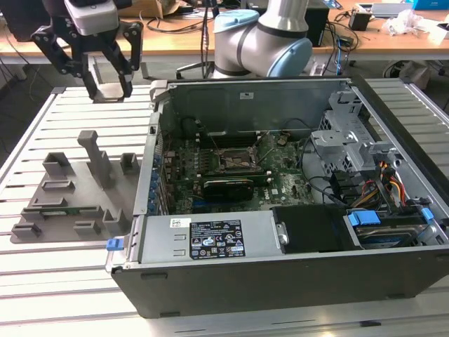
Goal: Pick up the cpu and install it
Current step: 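Pick up the cpu and move it towards the insertion slot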
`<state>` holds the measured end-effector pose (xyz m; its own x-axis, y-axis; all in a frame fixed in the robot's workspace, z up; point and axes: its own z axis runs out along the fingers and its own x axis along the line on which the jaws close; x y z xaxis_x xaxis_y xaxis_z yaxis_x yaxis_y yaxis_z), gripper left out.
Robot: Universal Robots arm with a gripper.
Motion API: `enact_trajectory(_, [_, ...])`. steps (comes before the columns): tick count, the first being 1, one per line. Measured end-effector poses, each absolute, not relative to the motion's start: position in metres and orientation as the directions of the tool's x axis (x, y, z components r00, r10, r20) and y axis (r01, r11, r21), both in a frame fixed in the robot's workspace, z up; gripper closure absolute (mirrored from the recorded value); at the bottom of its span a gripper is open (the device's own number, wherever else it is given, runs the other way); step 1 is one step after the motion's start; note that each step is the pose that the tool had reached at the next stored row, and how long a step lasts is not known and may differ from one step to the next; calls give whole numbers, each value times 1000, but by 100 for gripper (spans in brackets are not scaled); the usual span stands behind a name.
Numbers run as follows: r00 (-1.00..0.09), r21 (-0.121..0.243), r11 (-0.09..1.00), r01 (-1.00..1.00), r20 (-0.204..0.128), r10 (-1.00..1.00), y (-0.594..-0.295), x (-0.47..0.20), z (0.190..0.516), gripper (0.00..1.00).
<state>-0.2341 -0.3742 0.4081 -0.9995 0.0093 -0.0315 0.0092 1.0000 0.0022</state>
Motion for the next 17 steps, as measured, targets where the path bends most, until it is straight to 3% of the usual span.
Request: enact_trajectory(17, [-1000, 2, 1000, 9, -30, 9, -374, -154, 408, 45])
